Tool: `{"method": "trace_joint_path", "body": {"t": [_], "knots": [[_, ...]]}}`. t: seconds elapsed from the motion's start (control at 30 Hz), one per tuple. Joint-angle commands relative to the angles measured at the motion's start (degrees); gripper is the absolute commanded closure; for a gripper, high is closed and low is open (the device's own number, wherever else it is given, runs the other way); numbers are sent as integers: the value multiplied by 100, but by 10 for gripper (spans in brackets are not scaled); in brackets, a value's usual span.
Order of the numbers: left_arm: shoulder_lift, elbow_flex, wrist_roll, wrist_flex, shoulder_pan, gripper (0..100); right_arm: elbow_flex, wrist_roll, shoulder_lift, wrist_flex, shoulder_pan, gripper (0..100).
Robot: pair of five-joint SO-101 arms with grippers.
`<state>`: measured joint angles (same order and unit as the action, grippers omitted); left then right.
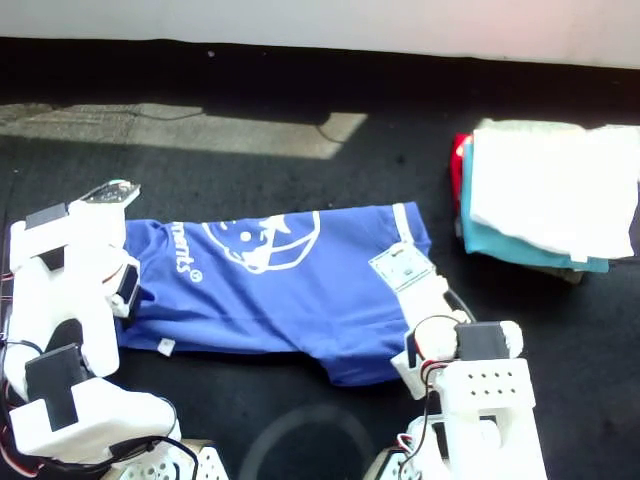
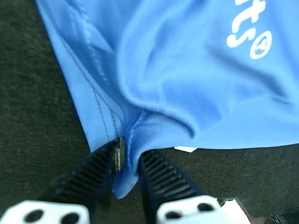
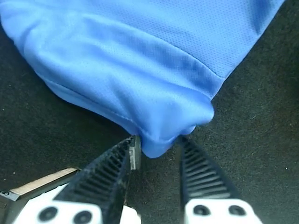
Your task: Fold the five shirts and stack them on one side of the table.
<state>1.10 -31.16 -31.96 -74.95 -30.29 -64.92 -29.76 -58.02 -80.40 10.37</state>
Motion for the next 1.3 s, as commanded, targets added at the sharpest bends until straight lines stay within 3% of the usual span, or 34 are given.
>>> {"method": "trace_joint_path", "body": {"t": [0.0,0.27,0.33,0.4,0.43,0.67,0.93,1.27], "knots": [[268,268,-62,-132,-251,862,321,-53,-101,-268,-48,839],[268,1947,-220,-721,-760,827,2281,88,-48,-804,-66,846],[215,2281,-123,-756,-646,879,2501,448,-40,-409,-48,914],[207,2422,273,-712,-435,1000,2501,695,119,48,-40,998],[207,2440,413,-695,-277,983,2501,730,295,207,-22,981],[-40,2202,1178,149,681,991,2747,747,2492,1253,435,993],[-1578,2378,1547,1415,567,991,4259,756,4778,1648,462,993],[-3178,4145,1565,1495,312,991,6651,756,8198,1613,-4,993]]}}
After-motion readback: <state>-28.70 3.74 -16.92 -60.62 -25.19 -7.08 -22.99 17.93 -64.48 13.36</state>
